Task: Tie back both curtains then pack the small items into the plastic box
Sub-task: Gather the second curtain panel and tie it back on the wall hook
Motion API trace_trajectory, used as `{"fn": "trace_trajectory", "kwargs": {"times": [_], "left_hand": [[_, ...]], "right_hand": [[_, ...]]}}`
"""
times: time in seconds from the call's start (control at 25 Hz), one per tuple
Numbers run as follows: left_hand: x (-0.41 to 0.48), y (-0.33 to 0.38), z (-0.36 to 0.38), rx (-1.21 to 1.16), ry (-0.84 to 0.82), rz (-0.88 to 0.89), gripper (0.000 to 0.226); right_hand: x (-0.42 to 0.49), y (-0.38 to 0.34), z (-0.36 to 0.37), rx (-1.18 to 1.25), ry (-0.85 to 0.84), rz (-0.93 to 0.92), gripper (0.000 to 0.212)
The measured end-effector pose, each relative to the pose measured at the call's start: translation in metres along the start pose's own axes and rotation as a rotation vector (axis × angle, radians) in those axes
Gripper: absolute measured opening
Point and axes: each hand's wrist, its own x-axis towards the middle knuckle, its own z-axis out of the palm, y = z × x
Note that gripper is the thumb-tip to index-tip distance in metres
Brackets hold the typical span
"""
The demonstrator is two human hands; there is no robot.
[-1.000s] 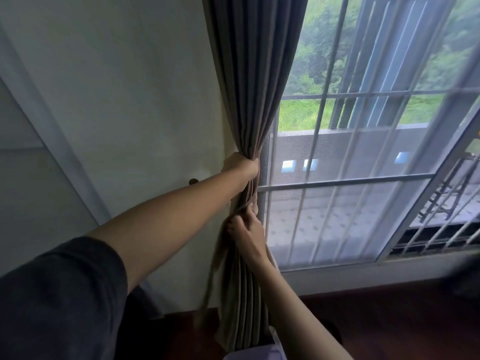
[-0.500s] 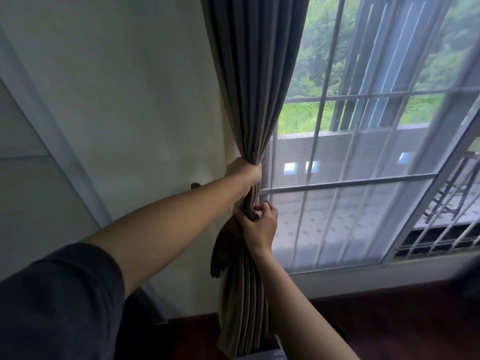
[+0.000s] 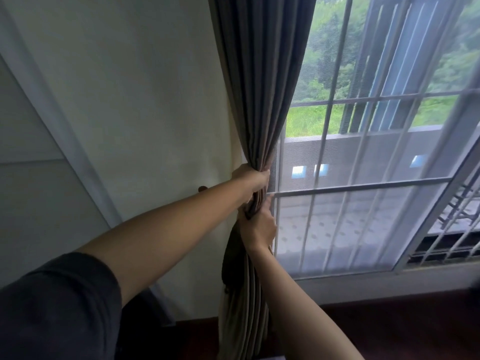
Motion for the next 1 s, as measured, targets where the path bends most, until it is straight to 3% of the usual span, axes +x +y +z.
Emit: {"fn": "trace_trajectory", "kwargs": {"times": [0.16, 0.28, 0.32, 0.4, 0.48, 0.56, 0.76, 0.88, 1.0], "left_hand": [[0.0, -0.01, -0.015, -0.192, -0.225, 0.037, 0.056], [-0.001, -0.034, -0.036, -0.345, -0.523, 0.152, 0.046], [0.002, -0.05, -0.042, -0.404, -0.553, 0.158, 0.051], [0.006, -0.089, -0.044, -0.36, -0.399, 0.123, 0.063], [0.005, -0.126, -0.034, -0.035, -0.257, 0.147, 0.054], [0.003, -0.15, -0.018, 0.123, -0.316, 0.245, 0.037], [0.007, -0.163, -0.01, 0.209, -0.347, 0.441, 0.006], [0.011, -0.163, -0.022, 0.253, -0.361, 0.513, 0.017], [0.019, -0.153, -0.036, 0.446, -0.288, 0.643, 0.011]], "right_hand": [[0.001, 0.002, -0.003, -0.054, 0.01, -0.003, 0.043], [0.005, 0.006, -0.005, -0.097, -0.003, -0.019, 0.031], [0.005, 0.007, -0.006, -0.103, -0.009, -0.023, 0.031], [0.006, 0.009, -0.007, -0.113, -0.025, -0.042, 0.032], [0.006, 0.011, -0.006, -0.126, -0.033, -0.052, 0.035], [0.004, 0.012, -0.007, -0.12, -0.033, -0.066, 0.038], [0.001, 0.013, -0.016, -0.107, -0.05, -0.076, 0.031], [0.001, 0.009, -0.024, -0.097, -0.063, -0.029, 0.03], [0.0, 0.005, -0.028, -0.048, -0.082, 0.037, 0.023]]}}
